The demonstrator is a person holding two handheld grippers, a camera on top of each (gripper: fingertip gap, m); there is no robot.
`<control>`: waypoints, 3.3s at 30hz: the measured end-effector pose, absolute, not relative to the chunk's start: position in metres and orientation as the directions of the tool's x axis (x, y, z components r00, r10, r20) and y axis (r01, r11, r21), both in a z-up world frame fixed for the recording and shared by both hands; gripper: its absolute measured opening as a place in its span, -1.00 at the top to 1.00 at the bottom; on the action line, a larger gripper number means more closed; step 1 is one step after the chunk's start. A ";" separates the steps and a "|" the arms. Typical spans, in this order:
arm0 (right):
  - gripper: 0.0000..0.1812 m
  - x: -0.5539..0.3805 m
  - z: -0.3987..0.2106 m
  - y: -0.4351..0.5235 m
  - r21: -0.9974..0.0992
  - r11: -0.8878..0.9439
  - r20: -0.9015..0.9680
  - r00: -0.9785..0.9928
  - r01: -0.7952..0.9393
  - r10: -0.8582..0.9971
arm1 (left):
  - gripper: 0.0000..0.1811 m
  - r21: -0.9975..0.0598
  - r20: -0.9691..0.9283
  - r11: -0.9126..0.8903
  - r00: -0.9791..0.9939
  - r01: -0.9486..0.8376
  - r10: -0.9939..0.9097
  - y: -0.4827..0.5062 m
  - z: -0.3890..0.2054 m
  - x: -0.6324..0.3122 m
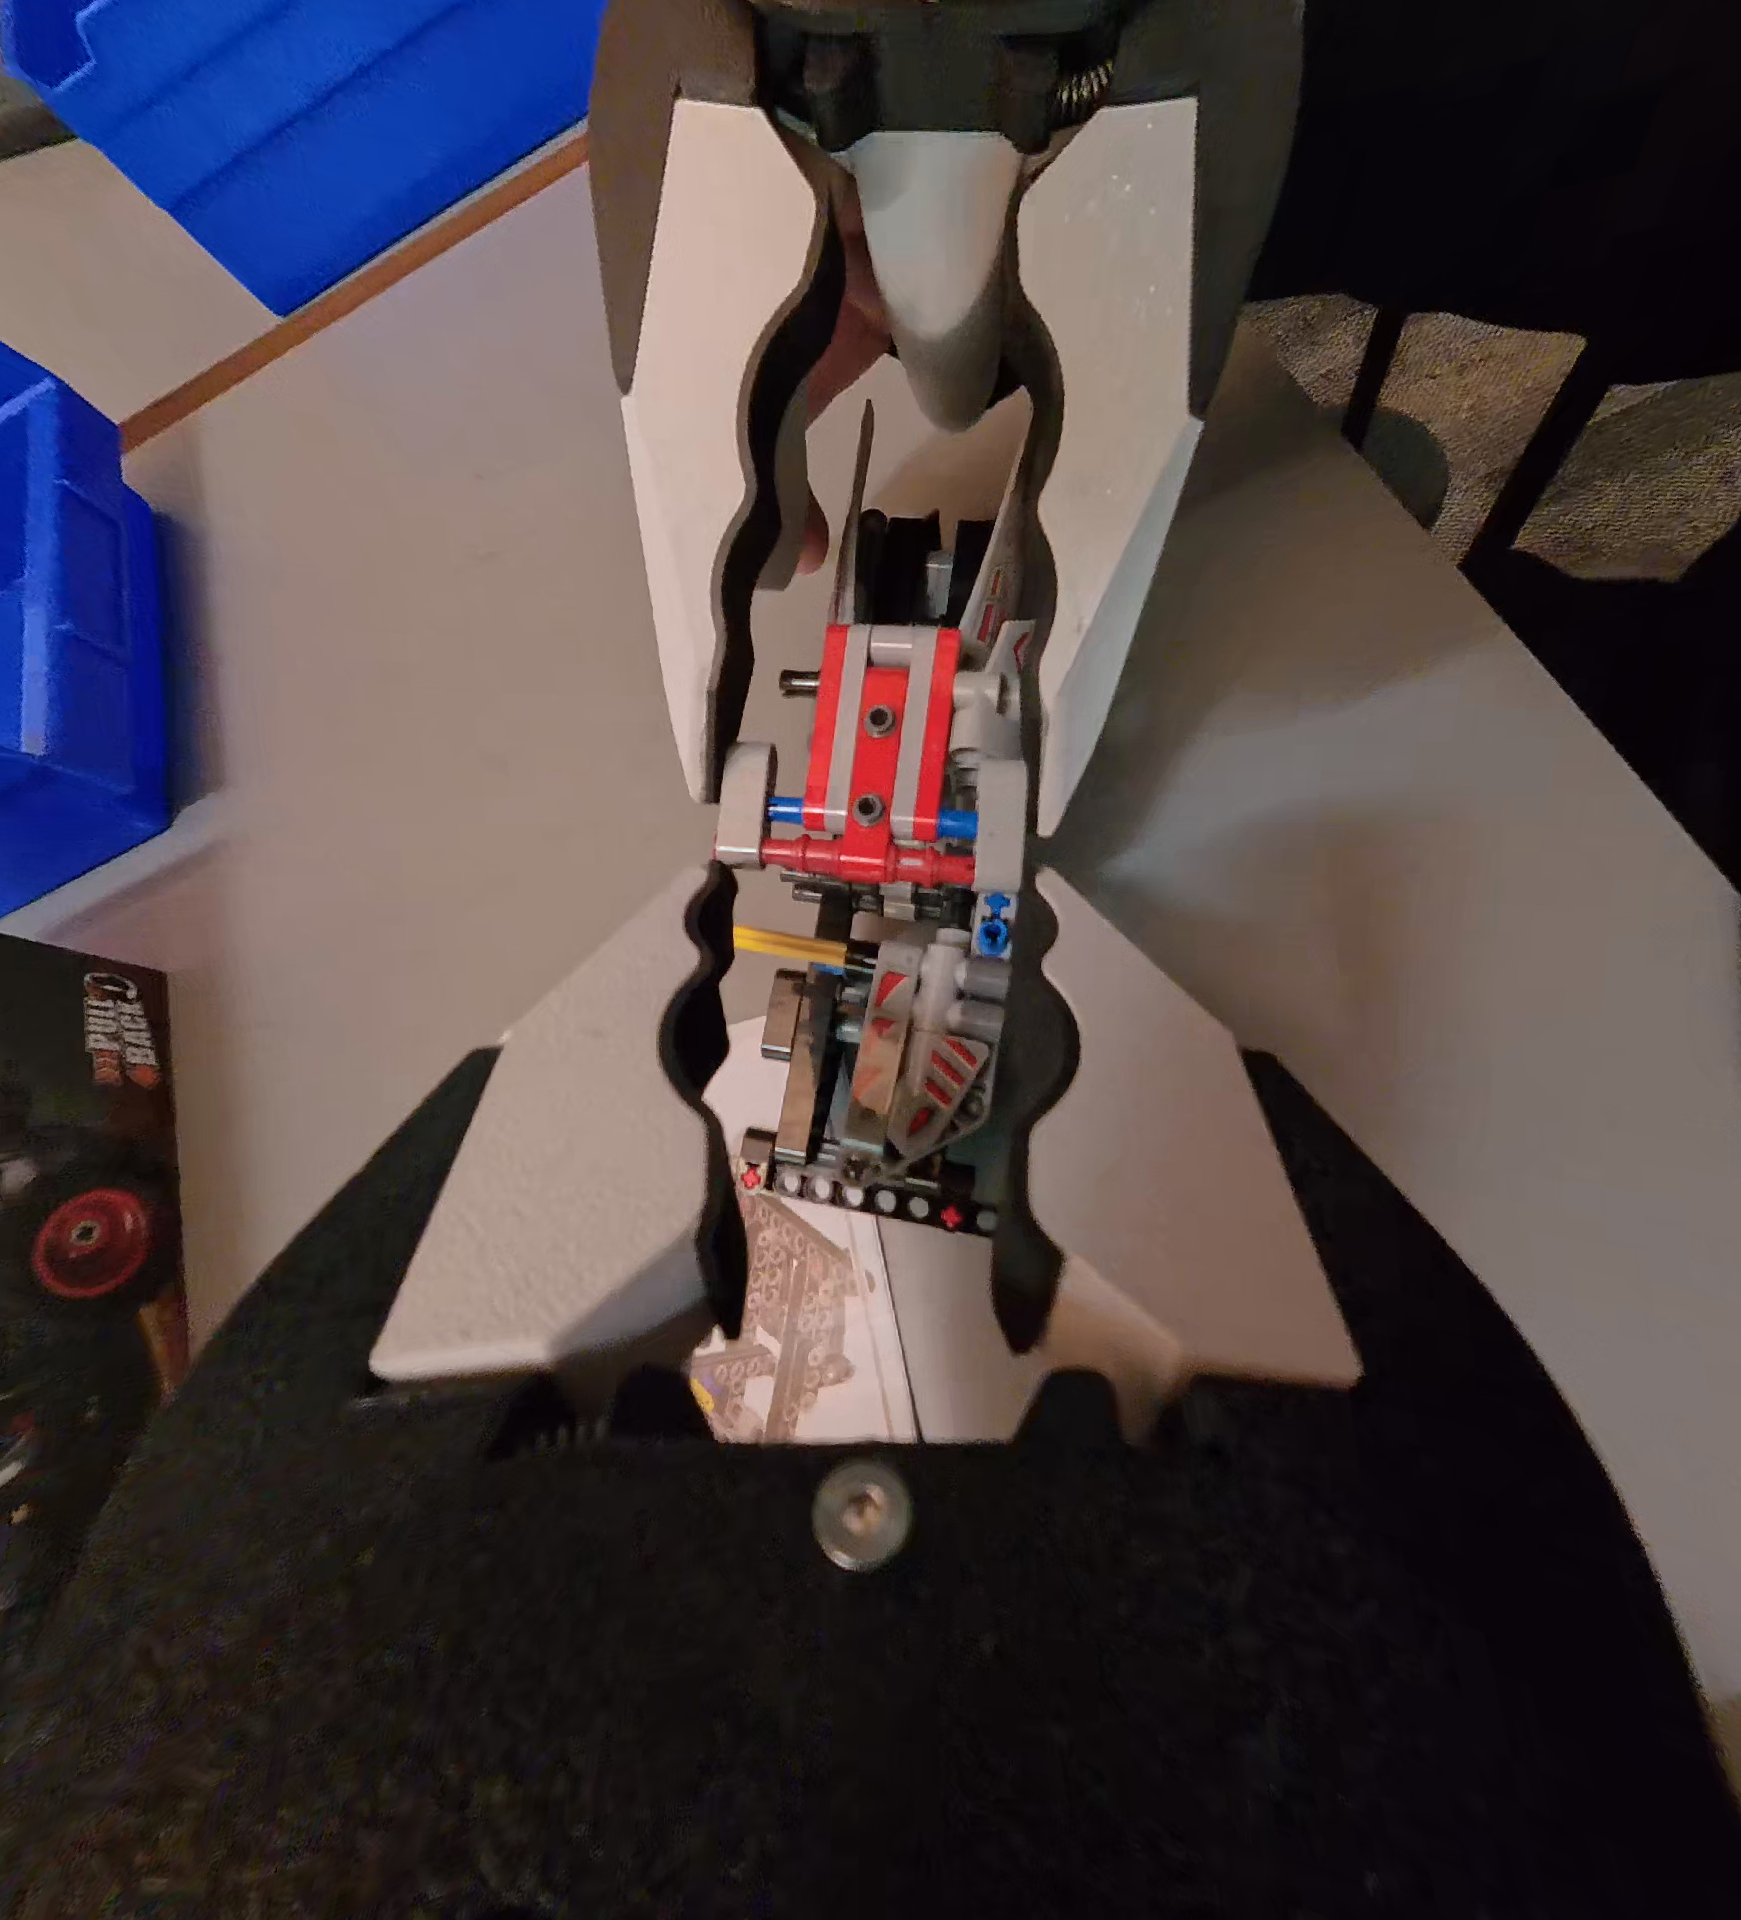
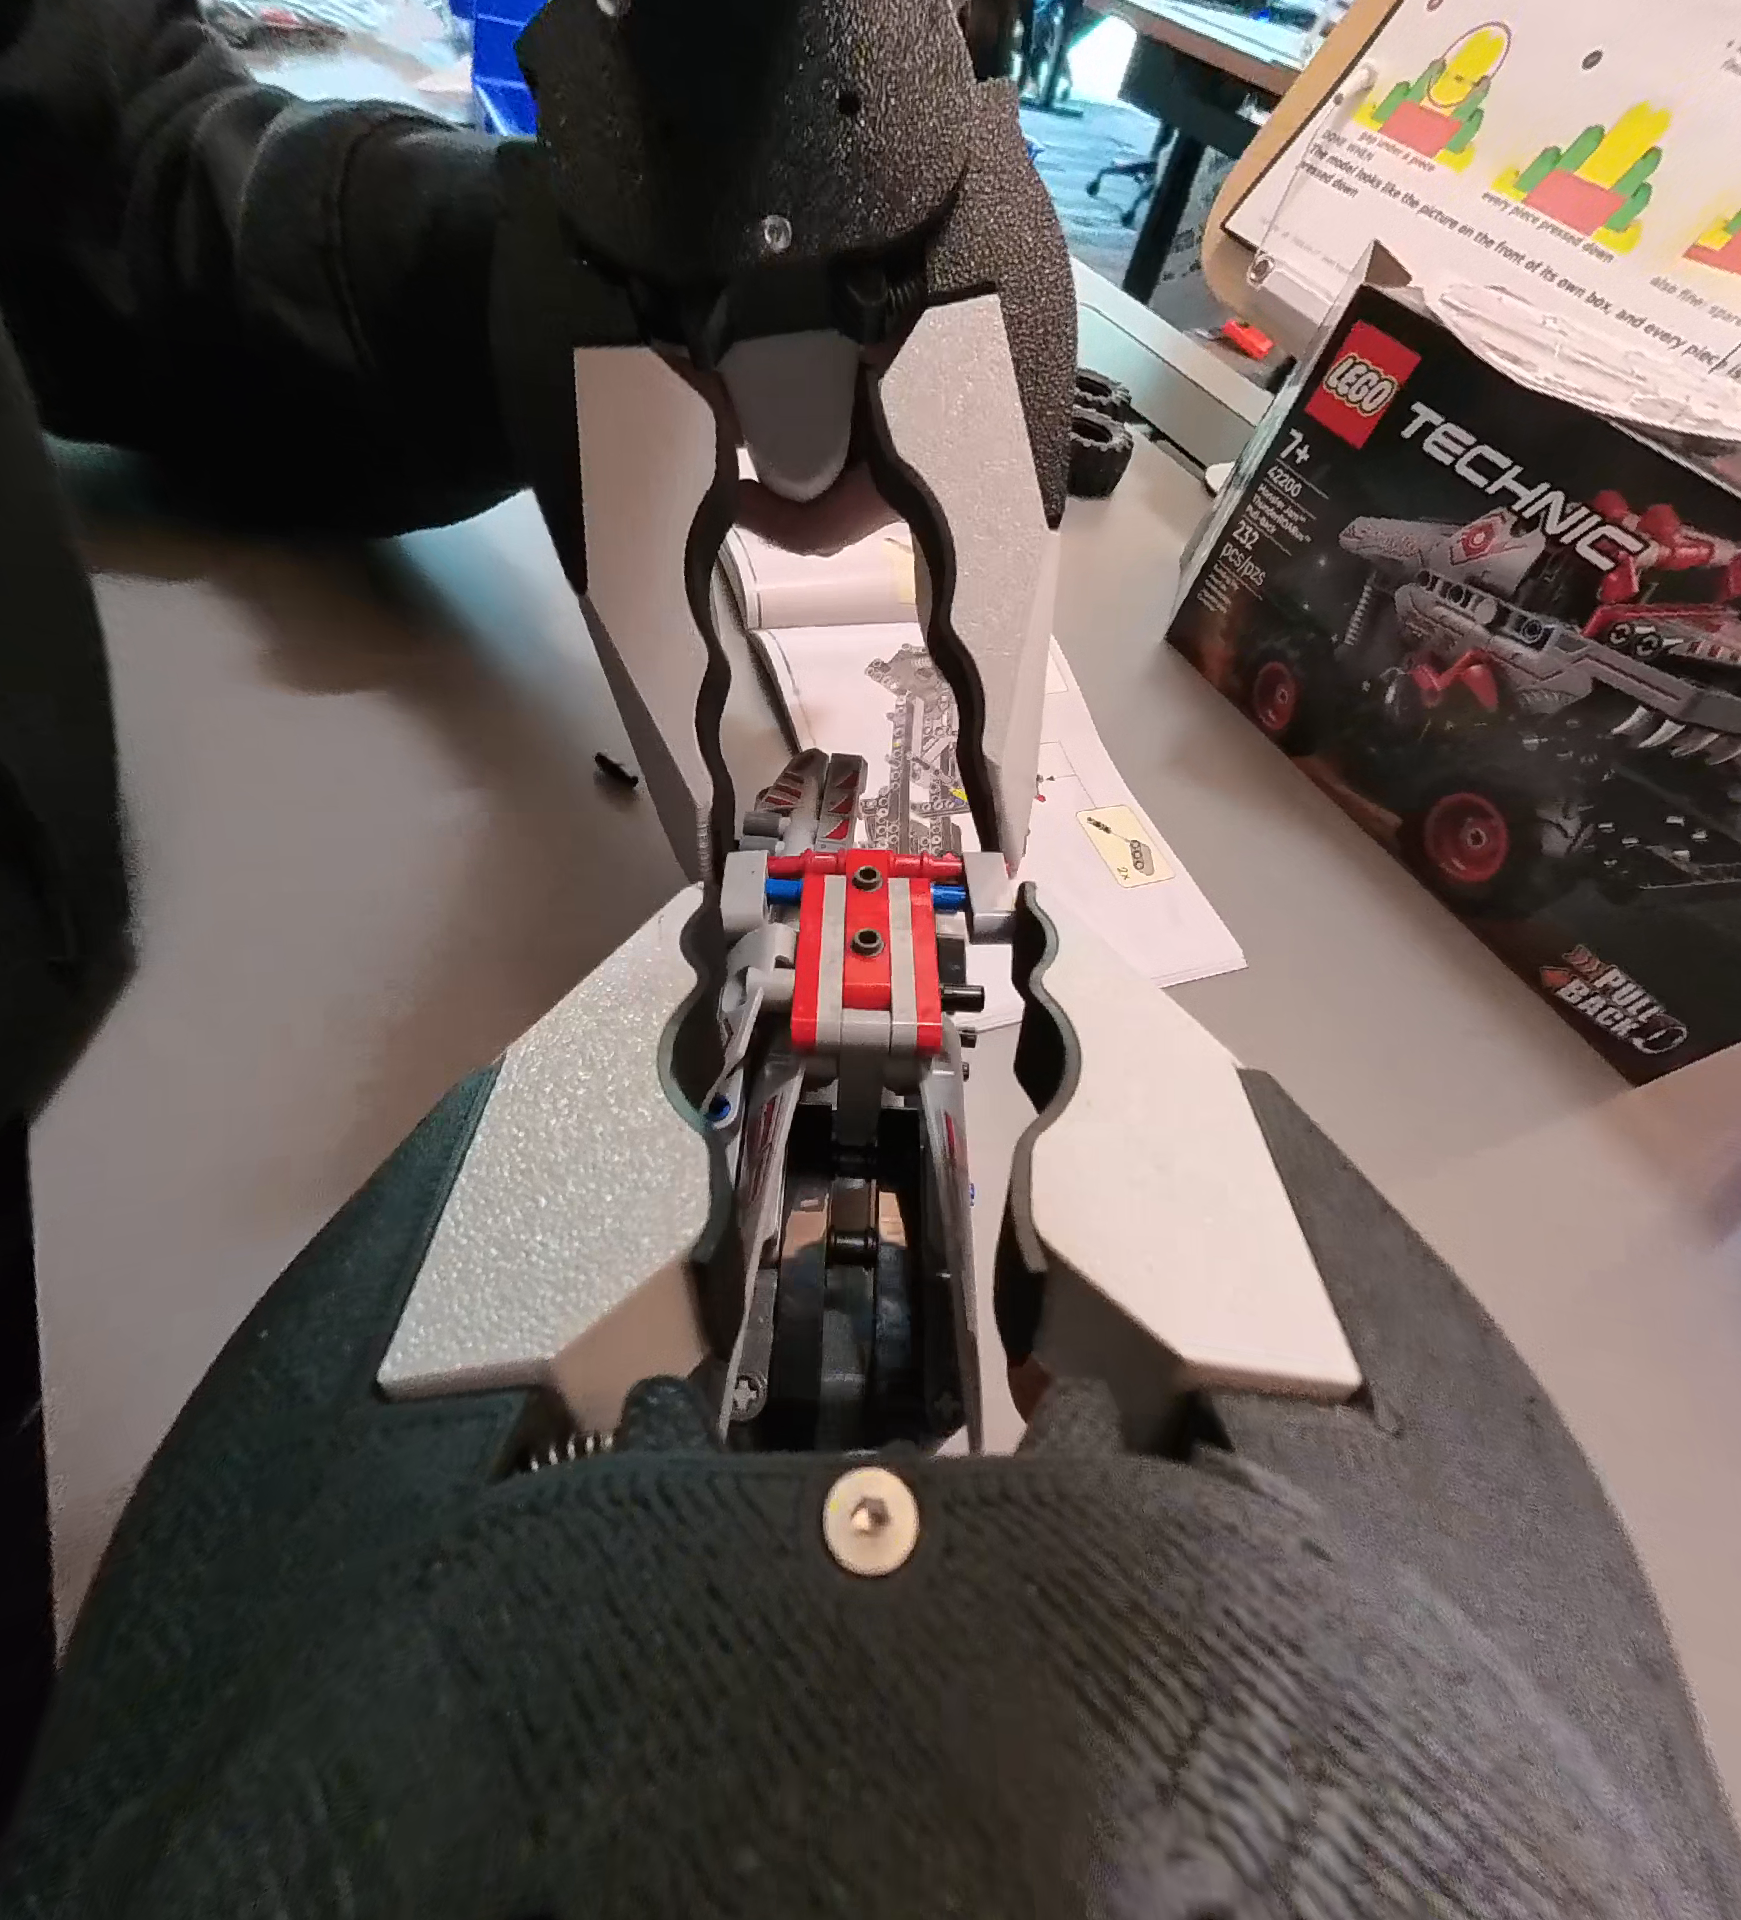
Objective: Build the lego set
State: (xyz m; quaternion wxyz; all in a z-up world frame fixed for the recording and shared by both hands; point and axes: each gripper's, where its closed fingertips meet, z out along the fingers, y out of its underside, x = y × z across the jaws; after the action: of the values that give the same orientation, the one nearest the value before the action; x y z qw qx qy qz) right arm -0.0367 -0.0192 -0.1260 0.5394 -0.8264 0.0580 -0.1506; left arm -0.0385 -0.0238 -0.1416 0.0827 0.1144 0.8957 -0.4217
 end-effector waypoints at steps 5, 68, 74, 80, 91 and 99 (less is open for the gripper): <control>0.40 -0.025 -0.126 -0.027 -0.901 -0.434 0.193 0.924 0.034 -0.329 | 0.84 -0.745 -0.242 0.602 -0.957 0.288 0.159 -0.025 -0.143 -0.041; 0.42 -0.048 -0.127 -0.021 -0.869 -0.477 0.253 0.946 0.129 -0.205 | 0.42 -0.716 -0.343 0.584 -0.921 0.384 0.185 -0.026 -0.140 -0.045; 0.41 -0.046 -0.126 -0.019 -0.886 -0.445 0.249 0.944 0.131 -0.218 | 0.42 -0.714 -0.350 0.585 -0.919 0.385 0.178 -0.025 -0.138 -0.043; 0.41 -0.045 -0.126 -0.019 -0.899 -0.421 0.228 0.951 0.123 -0.210 | 0.42 -0.711 -0.356 0.586 -0.918 0.388 0.176 -0.024 -0.139 -0.042; 0.40 -0.043 -0.126 -0.020 -0.898 -0.419 0.247 0.944 0.137 -0.220 | 0.42 -0.733 -0.312 0.584 -0.935 0.350 0.170 -0.023 -0.138 -0.042; 0.40 -0.046 -0.127 -0.018 -0.891 -0.427 0.258 0.945 0.152 -0.201 | 0.60 -0.712 -0.364 0.579 -0.914 0.398 0.181 -0.020 -0.133 -0.038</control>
State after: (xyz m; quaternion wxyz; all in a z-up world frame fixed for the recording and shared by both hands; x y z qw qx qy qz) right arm -0.0456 -0.0181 -0.1267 0.5350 -0.8285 0.0147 -0.1649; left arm -0.0385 -0.0204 -0.1335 0.1268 0.1646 0.8794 -0.4283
